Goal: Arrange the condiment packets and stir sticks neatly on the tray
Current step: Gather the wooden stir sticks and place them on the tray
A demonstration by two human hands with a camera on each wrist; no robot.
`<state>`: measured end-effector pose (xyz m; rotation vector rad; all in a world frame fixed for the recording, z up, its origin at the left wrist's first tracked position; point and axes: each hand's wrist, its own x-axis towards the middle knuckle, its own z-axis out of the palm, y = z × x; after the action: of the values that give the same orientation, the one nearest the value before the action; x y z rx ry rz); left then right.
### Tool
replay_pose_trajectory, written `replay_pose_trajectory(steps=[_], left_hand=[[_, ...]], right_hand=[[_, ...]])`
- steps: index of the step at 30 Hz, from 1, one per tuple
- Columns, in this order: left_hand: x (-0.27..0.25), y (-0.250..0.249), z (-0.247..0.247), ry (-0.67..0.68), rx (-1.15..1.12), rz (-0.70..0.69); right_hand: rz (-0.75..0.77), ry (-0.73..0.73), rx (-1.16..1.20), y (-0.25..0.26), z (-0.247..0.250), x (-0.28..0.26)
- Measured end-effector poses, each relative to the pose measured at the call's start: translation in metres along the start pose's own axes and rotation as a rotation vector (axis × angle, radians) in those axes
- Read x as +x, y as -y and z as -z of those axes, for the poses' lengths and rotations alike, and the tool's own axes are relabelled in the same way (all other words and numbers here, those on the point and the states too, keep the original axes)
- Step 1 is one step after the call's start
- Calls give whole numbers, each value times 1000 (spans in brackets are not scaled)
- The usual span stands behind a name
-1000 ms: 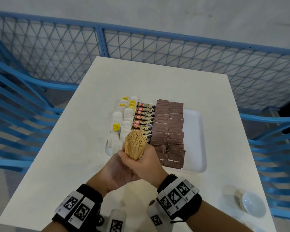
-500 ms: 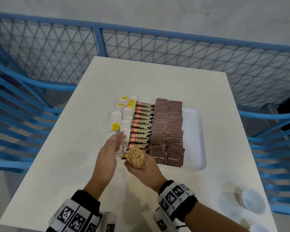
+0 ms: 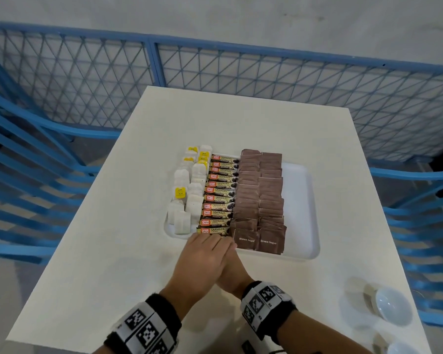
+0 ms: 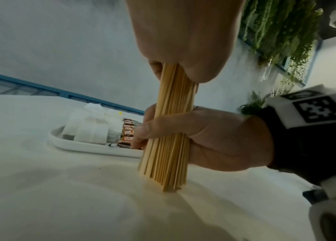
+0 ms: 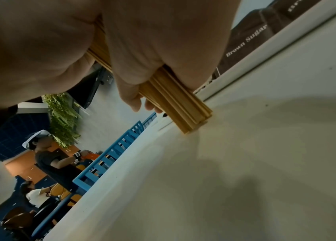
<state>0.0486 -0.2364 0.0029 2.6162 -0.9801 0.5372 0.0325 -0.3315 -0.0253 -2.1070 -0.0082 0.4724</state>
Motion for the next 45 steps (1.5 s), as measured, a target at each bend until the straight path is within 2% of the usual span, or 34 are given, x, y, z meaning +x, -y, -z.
replay_pose_trajectory(steps=[1,2,3,4,5,7,8,9,10,11,13,17,20,22,24,26,29,33,38,42,45], left_hand=[[0,0,-2,-8,22,-20],[0,0,-3,-6,38,-29],[1,0,-4,-8,53,-36],[2,0,-4,-7,62,-42],[3,0,-4,-16,66,-50],[7,2,-2,-15,40,-46],[8,5,-1,-5,21,-39],[9,8,-2,4,8,-37],[9,10,-1,29,-2,-33],[10,13,-1,59,-15,-28],[12,16,1,108,-94,5],[25,8,11,53,-314,214],[35,1,14,31,-570,522],[47,-4,15,111,-766,746],[60,-13,16,349,-901,881],[71,-26,10,595,-991,936],[91,-44,-6,764,-1120,961],[129,-64,-26,806,-1209,971],[165,-78,-61,886,-1210,958],[185,-81,-84,883,-1210,1056],[194,-82,-99,870,-1160,1110]], right_hand=[[-24,-65,-188,-2,-4,-1],[-163,53,-340,1,7,1],[-231,-65,-373,6,3,12],[-205,-221,-355,17,-12,23],[-178,-297,-372,26,-19,28],[-187,-171,-277,32,7,10],[-159,-102,-216,20,14,3],[-95,-123,-175,14,14,1],[-22,-64,-11,24,12,1],[63,-12,17,23,15,-1],[181,-68,61,11,16,2],[162,-107,193,0,13,2],[-1,-80,356,-4,33,-3],[-91,-92,465,-5,49,-7],[-158,-137,586,-11,69,-10],[-231,-175,663,-20,88,-11],[-340,-205,654,-34,117,-12],[-398,-177,652,-46,155,-13],[-503,-190,633,-68,189,2],[-588,-170,538,-82,205,22],[-595,-133,484,-91,211,36]])
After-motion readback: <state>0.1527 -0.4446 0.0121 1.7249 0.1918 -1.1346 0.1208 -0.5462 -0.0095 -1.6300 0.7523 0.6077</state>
